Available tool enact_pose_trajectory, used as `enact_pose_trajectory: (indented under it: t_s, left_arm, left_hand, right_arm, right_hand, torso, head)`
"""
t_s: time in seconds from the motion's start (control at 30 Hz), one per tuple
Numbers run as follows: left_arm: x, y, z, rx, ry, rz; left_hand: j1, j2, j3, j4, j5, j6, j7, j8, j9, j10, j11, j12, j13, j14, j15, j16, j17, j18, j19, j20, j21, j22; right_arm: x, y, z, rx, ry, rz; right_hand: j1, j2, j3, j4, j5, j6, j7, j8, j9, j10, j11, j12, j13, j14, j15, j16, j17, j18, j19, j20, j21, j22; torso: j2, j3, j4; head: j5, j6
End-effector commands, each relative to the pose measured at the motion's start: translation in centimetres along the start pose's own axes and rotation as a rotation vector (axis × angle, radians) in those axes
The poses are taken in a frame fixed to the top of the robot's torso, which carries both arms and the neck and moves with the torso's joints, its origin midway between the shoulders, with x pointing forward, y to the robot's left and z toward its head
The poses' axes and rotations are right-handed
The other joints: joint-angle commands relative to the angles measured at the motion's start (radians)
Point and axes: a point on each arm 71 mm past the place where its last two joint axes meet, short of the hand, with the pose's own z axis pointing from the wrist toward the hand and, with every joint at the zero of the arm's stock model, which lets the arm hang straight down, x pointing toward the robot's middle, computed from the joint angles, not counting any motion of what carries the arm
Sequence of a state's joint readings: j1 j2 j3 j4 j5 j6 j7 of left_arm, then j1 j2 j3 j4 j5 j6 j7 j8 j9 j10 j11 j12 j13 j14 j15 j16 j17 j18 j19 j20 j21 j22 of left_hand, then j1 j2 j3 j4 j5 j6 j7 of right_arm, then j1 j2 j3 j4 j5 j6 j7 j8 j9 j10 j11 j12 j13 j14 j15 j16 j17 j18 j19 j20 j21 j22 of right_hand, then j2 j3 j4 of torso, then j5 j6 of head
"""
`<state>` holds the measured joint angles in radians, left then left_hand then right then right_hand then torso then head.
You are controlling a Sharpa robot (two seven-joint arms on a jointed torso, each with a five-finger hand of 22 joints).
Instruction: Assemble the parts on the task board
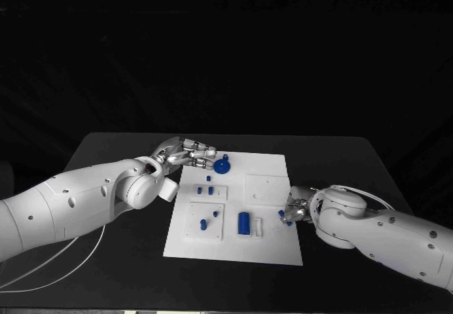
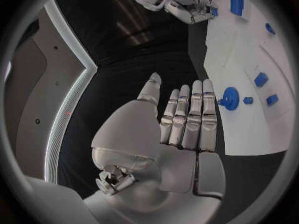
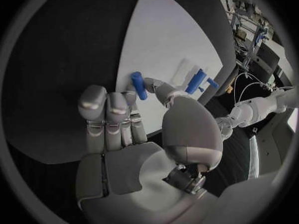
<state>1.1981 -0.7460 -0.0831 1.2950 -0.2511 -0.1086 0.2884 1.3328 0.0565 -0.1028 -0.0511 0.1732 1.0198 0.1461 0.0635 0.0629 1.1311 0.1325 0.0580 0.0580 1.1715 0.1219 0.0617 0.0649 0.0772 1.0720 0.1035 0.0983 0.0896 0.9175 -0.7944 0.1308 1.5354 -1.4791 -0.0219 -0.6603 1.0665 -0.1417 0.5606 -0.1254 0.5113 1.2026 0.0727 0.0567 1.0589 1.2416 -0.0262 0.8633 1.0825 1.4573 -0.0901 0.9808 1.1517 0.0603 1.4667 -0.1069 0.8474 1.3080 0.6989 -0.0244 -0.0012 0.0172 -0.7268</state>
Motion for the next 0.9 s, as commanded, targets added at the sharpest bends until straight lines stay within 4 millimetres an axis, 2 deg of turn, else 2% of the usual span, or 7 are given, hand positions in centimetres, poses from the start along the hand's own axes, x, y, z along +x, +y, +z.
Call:
enact_pose_trajectory:
  t_s: [0.03, 0.53, 0.9]
  left_arm:
    - [0.2, -0.1, 0.0, 0.008, 0.016, -0.002]
    - [0.2, -0.1, 0.0, 0.008, 0.016, -0.002]
    - [0.2, -0.1, 0.0, 0.007, 0.018, -0.001]
  left_hand:
    - [-0.002, 0.002, 0.000, 0.008, 0.000, -0.005, -0.001, 0.001, -0.001, -0.004, -0.003, 0.001, 0.001, -0.007, -0.001, 0.000, 0.001, -0.009, -0.005, 0.004, 0.005, -0.001]
    - [-0.002, 0.002, 0.000, 0.008, 0.000, -0.005, -0.001, 0.001, -0.001, -0.004, -0.003, 0.001, 0.001, -0.007, -0.001, 0.000, 0.001, -0.009, -0.005, 0.004, 0.005, -0.001]
    - [-0.002, 0.002, 0.000, 0.008, 0.000, -0.005, -0.001, 0.001, -0.001, -0.004, -0.003, 0.001, 0.001, -0.007, -0.001, 0.000, 0.001, -0.009, -0.005, 0.004, 0.005, -0.001]
  right_arm:
    - [0.8, 0.3, -0.4, -0.028, 0.028, 0.065]
    - [0.0, 1.8, -2.1, -0.098, 0.029, 0.257]
    - [0.6, 2.1, -2.2, -0.085, 0.110, 0.286]
  right_hand:
    - [0.019, 0.029, 0.098, -0.117, -0.003, 0.014, -0.004, 0.007, -0.991, 0.015, -0.010, 0.004, 0.002, 0.000, -0.006, 0.002, 0.002, 0.011, 0.030, -0.010, 0.006, 0.102]
    - [0.020, 0.029, 0.082, -0.121, 0.003, 0.027, -0.008, 0.007, -0.990, 0.023, -0.013, 0.011, 0.009, 0.002, -0.009, -0.003, 0.002, 0.010, 0.032, -0.013, 0.006, 0.101]
    - [0.021, 0.036, 0.045, -0.118, 0.000, 0.027, -0.010, 0.006, -0.990, 0.023, -0.013, 0.004, 0.009, 0.003, -0.008, -0.004, 0.005, 0.009, 0.031, -0.013, 0.000, 0.100]
  torso:
    - [0.000, -0.0005, -0.0004]
    - [0.000, -0.0006, -0.0002]
    - [-0.001, -0.0012, -0.0017]
  head:
    - [0.001, -0.002]
    - [0.005, -0.007]
    - [0.004, -0.008]
